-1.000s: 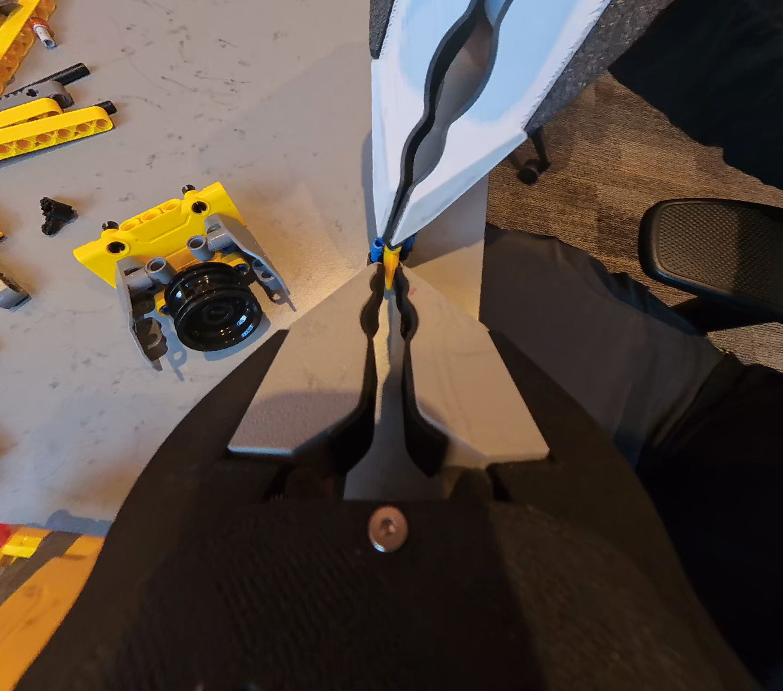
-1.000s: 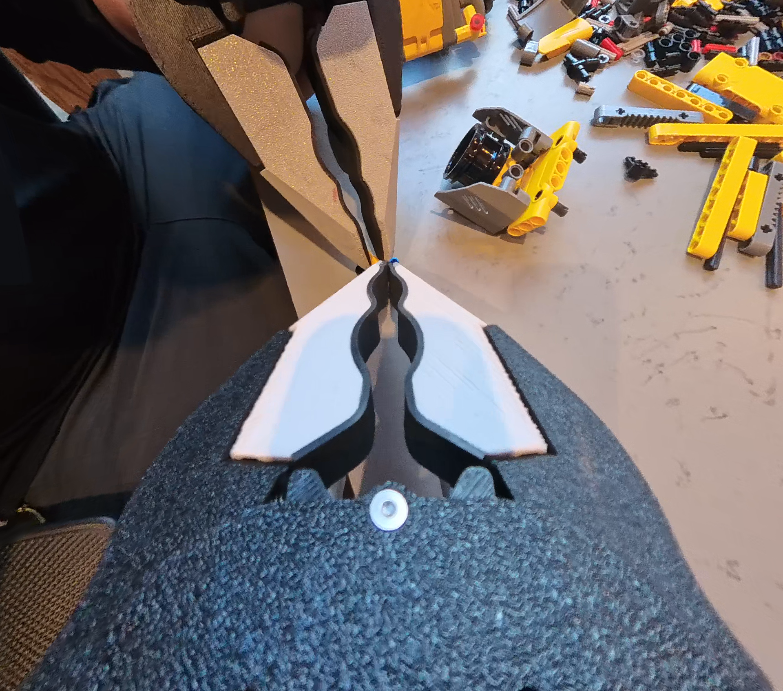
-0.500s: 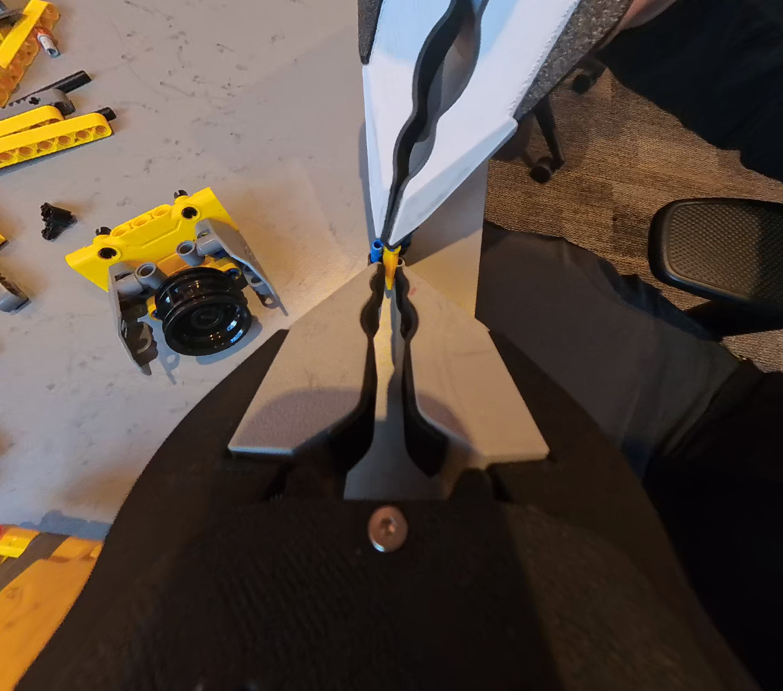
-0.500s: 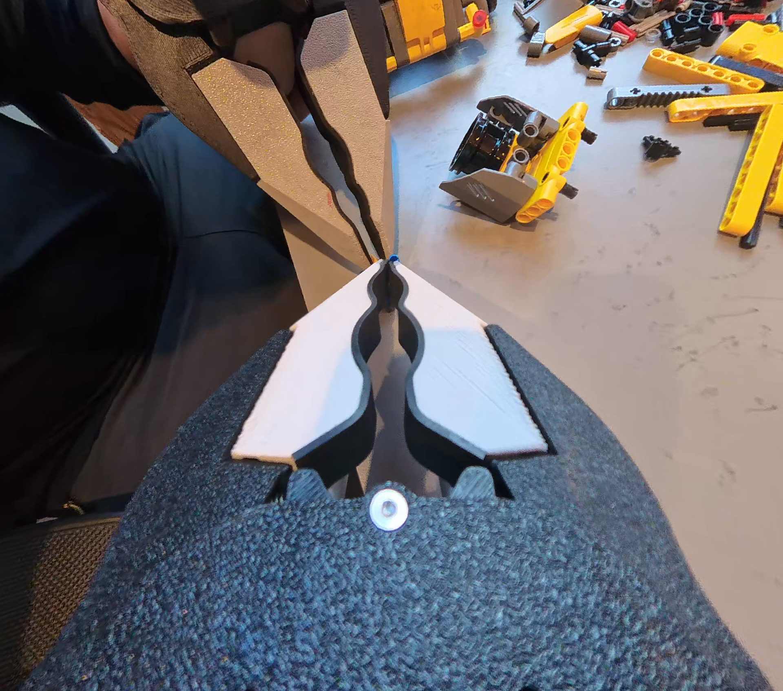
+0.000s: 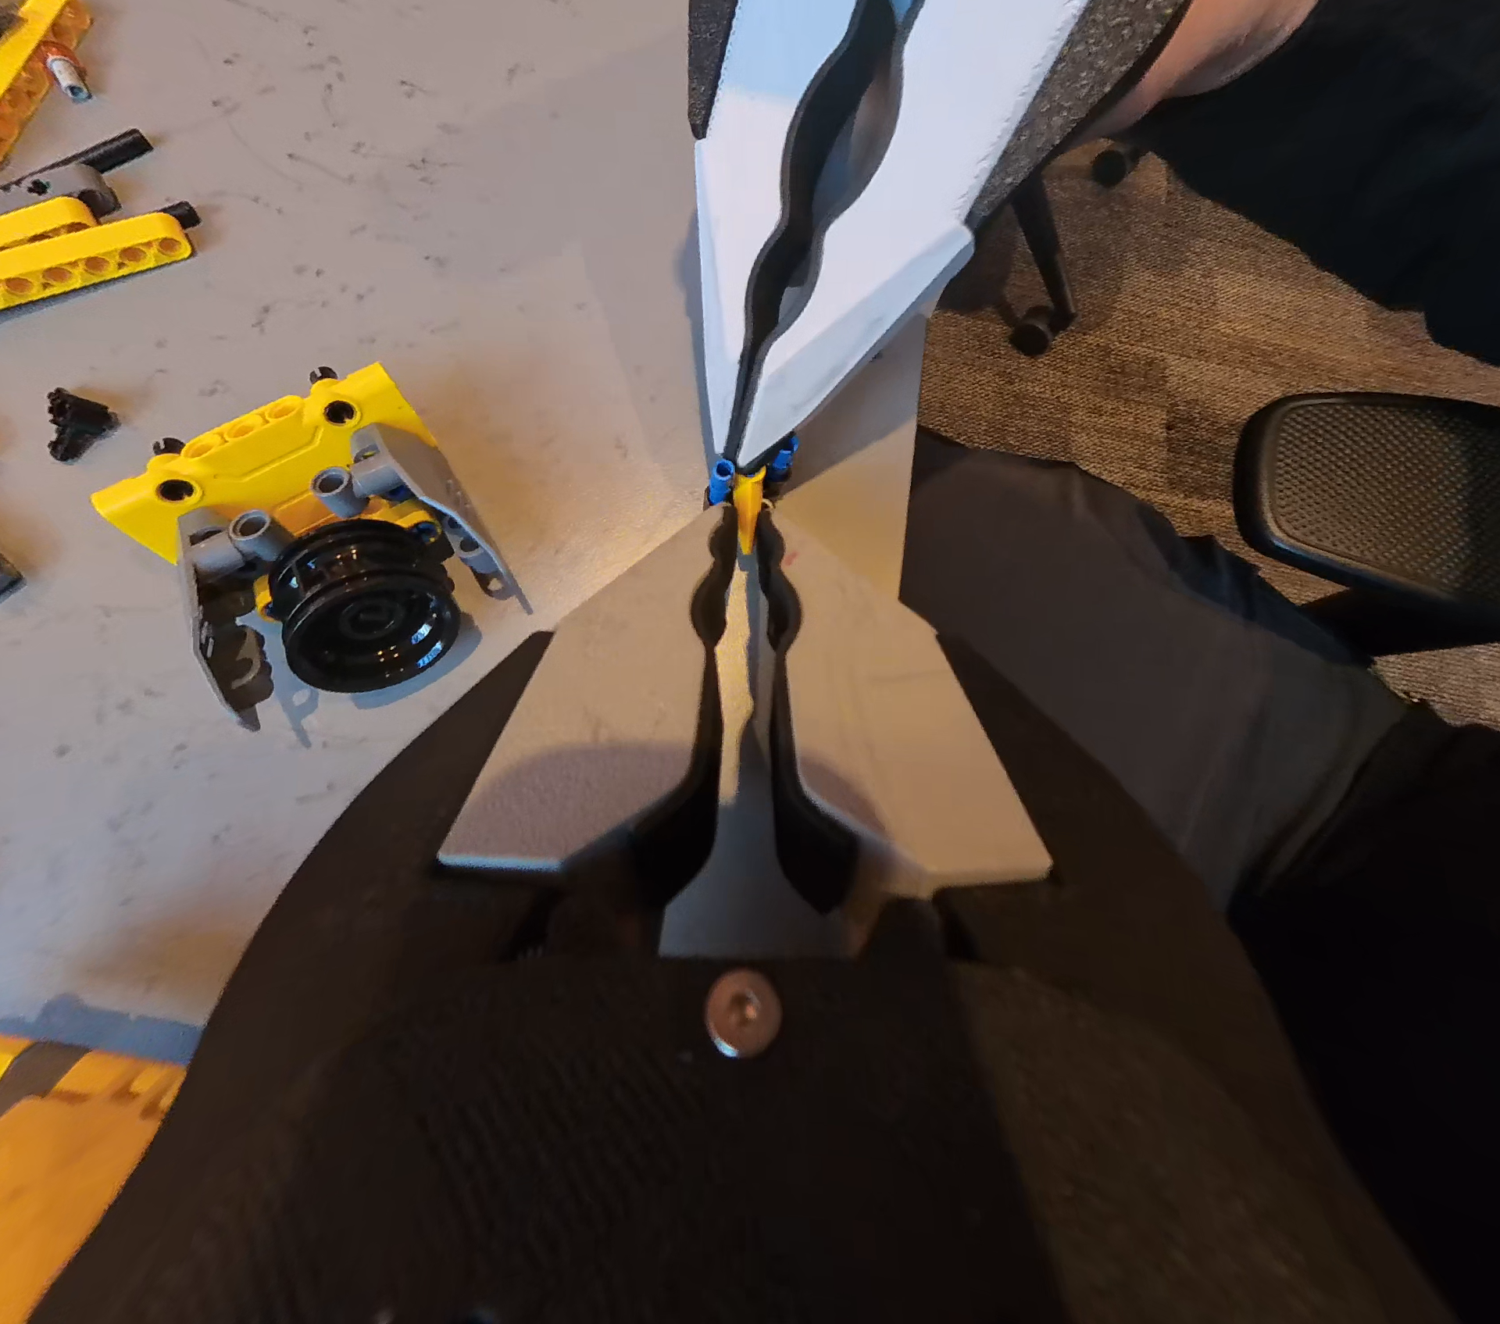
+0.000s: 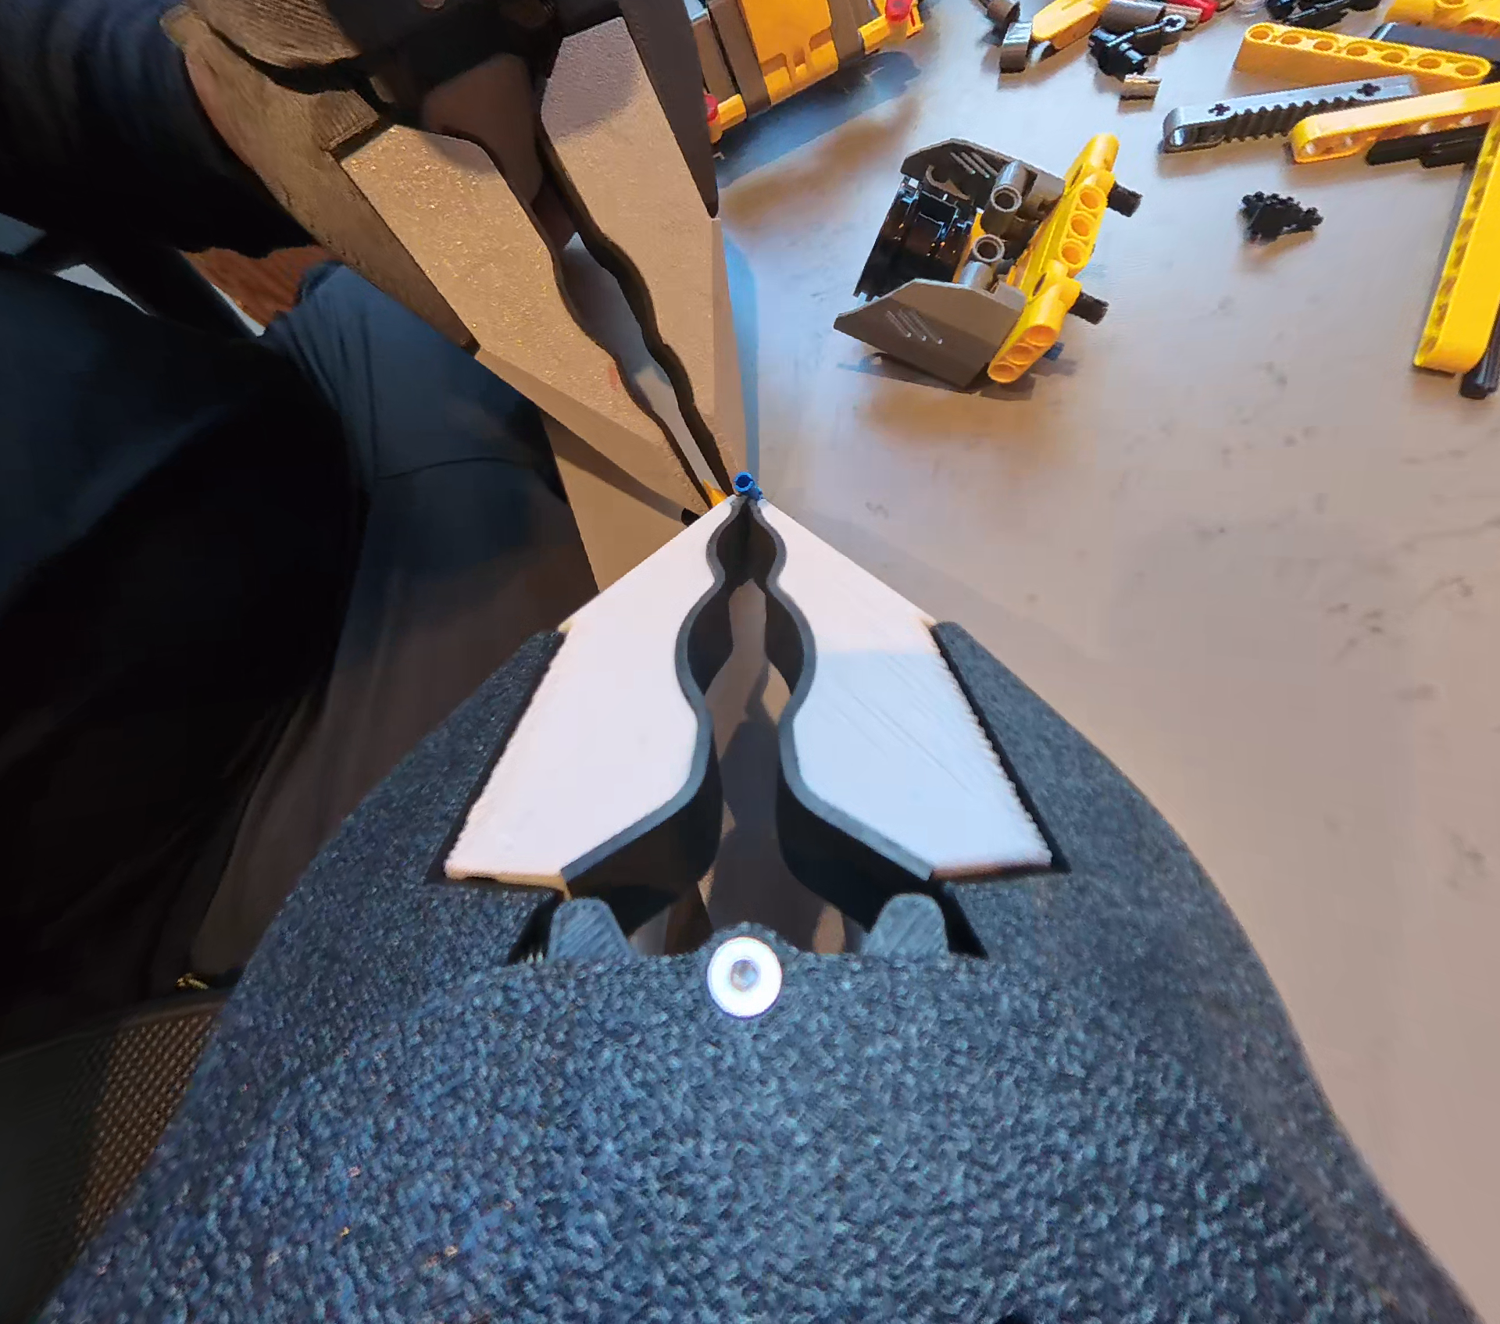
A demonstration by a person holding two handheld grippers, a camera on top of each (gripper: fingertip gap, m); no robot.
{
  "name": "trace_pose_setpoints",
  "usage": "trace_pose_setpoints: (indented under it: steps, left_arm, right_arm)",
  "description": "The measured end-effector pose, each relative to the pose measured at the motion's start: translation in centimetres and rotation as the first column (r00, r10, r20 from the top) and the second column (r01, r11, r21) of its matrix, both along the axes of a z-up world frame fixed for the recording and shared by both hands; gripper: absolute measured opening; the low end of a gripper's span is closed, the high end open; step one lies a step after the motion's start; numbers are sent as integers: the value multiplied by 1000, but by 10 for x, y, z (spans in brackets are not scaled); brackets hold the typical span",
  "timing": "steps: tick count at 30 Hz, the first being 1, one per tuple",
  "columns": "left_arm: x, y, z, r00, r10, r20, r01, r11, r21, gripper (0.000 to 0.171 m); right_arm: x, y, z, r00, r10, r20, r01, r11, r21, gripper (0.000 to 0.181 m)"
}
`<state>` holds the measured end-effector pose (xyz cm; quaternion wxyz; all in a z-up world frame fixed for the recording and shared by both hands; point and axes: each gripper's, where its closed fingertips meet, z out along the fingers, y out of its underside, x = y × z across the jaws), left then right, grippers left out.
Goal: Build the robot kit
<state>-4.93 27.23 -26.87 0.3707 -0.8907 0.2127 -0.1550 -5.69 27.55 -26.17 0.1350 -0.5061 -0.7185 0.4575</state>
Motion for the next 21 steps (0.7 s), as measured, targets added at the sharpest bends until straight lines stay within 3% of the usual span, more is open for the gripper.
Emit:
trace_pose_setpoints:
  steps: [4,7,12,14,18,21]
  left_arm:
    - [0,0,0,998,3,-55,-3,1000,-2,3]
    - [0,0,0,998,-1,-69,0,1000,-9,3]
    - [-5,2,2,997,8,-79,-7,1000,14,3]
    - [-6,1,1,996,-4,-89,6,1000,16,2]
    - [-3,-2,0,994,-61,-93,62,998,10,3]
    - [-2,-3,0,994,-68,-84,68,998,0,3]
  right_arm:
    - [0,-1,1,1000,3,3,-3,1000,-12,0]
    - [0,-1,2,1000,-17,15,19,995,-99,0]
    - [4,6,15,997,-40,-61,32,990,-138,22]
    - [6,4,7,999,-18,-37,15,996,-85,33]
    - [4,-1,-12,1000,13,23,-15,992,123,33]
    - [2,-6,-15,999,27,21,-31,975,221,11]
